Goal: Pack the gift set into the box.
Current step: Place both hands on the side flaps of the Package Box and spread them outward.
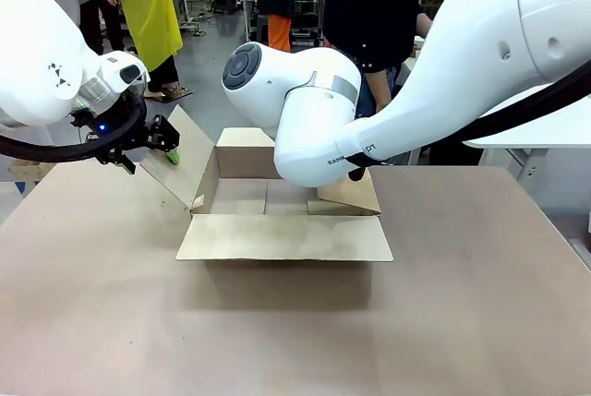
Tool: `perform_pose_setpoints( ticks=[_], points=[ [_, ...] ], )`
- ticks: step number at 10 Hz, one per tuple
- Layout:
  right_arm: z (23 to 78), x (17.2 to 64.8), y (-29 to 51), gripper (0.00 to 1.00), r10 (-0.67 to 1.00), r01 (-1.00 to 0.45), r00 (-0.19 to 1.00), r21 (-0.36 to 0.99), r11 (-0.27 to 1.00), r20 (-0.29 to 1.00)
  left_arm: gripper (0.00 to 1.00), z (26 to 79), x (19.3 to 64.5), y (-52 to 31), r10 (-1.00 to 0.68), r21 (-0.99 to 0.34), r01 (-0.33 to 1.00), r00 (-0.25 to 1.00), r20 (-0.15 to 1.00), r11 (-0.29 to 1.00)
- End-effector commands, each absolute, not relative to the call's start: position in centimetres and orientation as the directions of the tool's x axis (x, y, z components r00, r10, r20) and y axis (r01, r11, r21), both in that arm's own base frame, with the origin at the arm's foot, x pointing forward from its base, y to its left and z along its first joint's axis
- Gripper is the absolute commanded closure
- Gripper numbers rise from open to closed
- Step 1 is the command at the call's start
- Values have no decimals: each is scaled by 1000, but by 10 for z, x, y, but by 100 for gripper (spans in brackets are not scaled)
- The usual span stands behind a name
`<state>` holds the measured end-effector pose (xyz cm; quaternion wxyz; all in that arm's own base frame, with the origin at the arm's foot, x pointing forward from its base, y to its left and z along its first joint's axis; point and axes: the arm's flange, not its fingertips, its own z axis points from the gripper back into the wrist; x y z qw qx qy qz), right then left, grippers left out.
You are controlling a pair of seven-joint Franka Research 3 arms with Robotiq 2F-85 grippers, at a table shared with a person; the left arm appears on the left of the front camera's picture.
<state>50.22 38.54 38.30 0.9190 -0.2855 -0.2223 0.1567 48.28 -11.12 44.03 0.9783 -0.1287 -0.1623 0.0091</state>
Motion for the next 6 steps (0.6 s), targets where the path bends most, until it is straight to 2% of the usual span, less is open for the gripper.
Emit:
perform_pose_setpoints(
  ticks=[1, 4, 6],
  points=[
    [394, 506, 380, 0, 391, -67, 854, -673, 736, 343, 0, 443, 483, -112, 69, -243, 11, 945, 319, 970],
    [418, 507, 365, 0, 378, -42, 857, -683, 729, 351, 0, 443, 483, -112, 69, -243, 11, 945, 319, 970],
    [434, 507, 334, 0, 291, -13, 894, -627, 779, 341, 0, 443, 483, -112, 69, -243, 11, 945, 319, 970]
  ],
)
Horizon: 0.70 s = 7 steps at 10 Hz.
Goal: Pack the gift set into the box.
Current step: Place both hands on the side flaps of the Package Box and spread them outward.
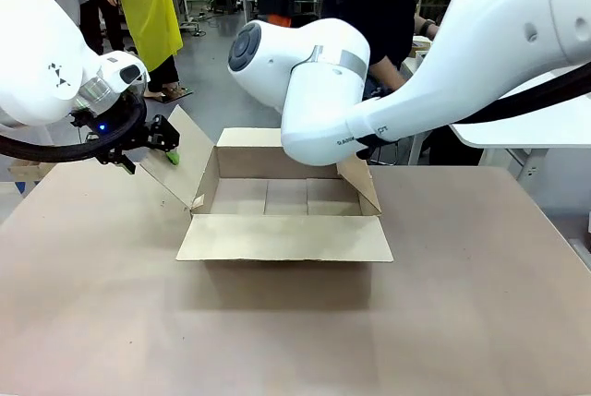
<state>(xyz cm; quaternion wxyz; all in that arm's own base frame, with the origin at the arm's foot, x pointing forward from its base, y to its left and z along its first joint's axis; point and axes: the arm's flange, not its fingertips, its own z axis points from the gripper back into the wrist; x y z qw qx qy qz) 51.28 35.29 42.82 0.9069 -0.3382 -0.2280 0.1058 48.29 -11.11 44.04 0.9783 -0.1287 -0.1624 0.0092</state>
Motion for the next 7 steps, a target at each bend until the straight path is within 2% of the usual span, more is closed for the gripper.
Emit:
perform_pose_setpoints(
  ticks=[1, 5, 7],
  points=[
    [444, 508, 309, 0, 216, 10, 920, -572, 820, 326, 0, 443, 483, -112, 69, -243, 11, 945, 319, 970],
    [471, 515, 206, 0, 20, 61, 951, -253, 966, 308, 0, 443, 483, -112, 69, -243, 11, 945, 319, 970],
    [450, 522, 159, 0, -54, 48, 967, 30, 998, 250, 0, 443, 483, -112, 69, -243, 11, 945, 319, 970]
  ],
)
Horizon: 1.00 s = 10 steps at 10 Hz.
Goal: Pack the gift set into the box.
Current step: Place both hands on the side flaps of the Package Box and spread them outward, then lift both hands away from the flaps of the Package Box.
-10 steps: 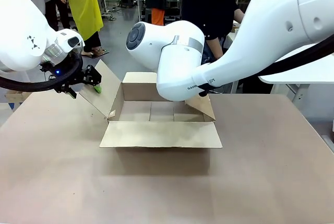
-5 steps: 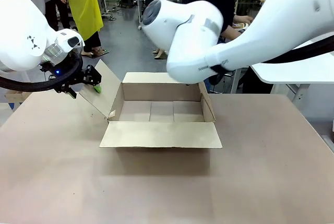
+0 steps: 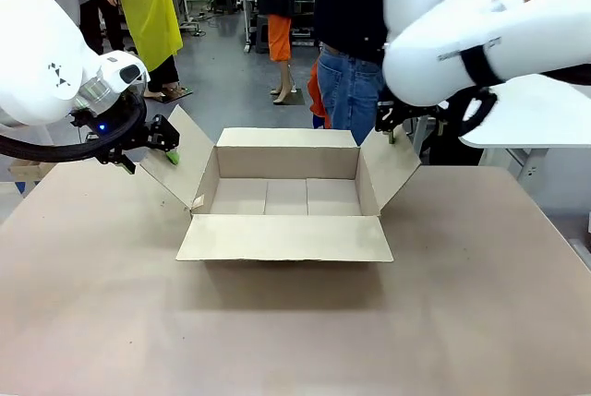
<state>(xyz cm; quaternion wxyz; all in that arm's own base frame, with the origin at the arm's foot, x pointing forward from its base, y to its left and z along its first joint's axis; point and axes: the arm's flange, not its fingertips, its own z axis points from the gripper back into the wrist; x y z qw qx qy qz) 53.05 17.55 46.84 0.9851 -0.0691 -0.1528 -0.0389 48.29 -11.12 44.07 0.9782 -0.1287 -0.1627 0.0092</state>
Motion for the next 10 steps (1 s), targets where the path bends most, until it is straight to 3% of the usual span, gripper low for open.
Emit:
perform_pose_setpoints(
  ticks=[1, 3, 4, 10],
  points=[
    [430, 524, 141, 0, -79, 42, 974, 175, 984, 212, 0, 443, 483, -112, 69, -243, 11, 945, 319, 970],
    [399, 525, 121, 0, -205, 99, 959, 447, 889, 195, 0, 443, 483, -112, 69, -243, 11, 945, 319, 970],
    [430, 534, 136, 0, -139, 103, 951, 139, 985, 275, 0, 443, 483, -112, 69, -243, 11, 945, 319, 970],
    [430, 534, 136, 0, -139, 103, 951, 139, 985, 275, 0, 443, 483, -112, 69, -243, 11, 945, 319, 970]
  ],
)
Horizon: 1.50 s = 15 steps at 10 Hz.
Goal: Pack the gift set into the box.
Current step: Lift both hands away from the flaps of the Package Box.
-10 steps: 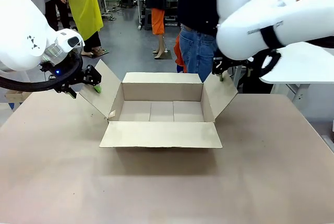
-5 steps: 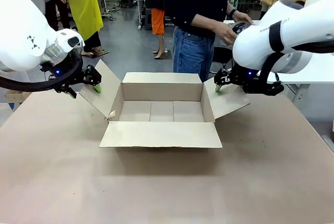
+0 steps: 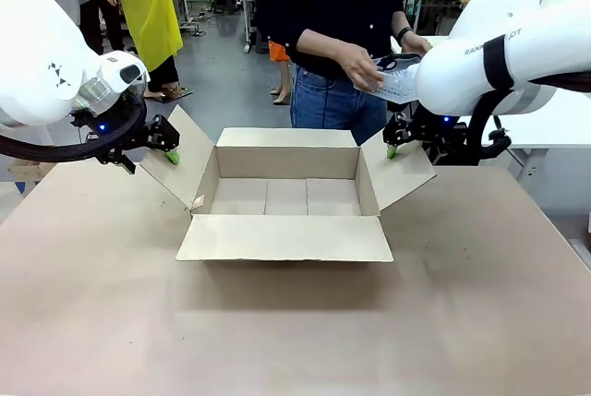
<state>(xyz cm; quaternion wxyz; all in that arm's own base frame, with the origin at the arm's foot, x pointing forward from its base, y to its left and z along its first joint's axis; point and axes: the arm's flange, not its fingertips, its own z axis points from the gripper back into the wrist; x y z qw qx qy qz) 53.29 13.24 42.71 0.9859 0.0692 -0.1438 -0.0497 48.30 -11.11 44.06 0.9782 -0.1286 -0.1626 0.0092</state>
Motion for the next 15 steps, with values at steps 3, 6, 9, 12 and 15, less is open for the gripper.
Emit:
perform_pose_setpoints(
  ticks=[3, 6, 9, 12, 15],
  points=[
    [430, 534, 136, 0, -139, 103, 951, 139, 985, 275, 0, 443, 483, -112, 69, -243, 11, 945, 319, 970],
    [430, 534, 136, 0, -139, 103, 951, 139, 985, 275, 0, 443, 483, -112, 69, -243, 11, 945, 319, 970],
    [430, 534, 136, 0, -139, 103, 951, 139, 985, 275, 0, 443, 483, -112, 69, -243, 11, 945, 319, 970],
    [430, 534, 136, 0, -139, 103, 951, 139, 985, 275, 0, 443, 483, -112, 69, -243, 11, 945, 319, 970],
    [430, 534, 136, 0, -139, 103, 951, 139, 985, 275, 0, 443, 483, -112, 69, -243, 11, 945, 319, 970]
  ],
)
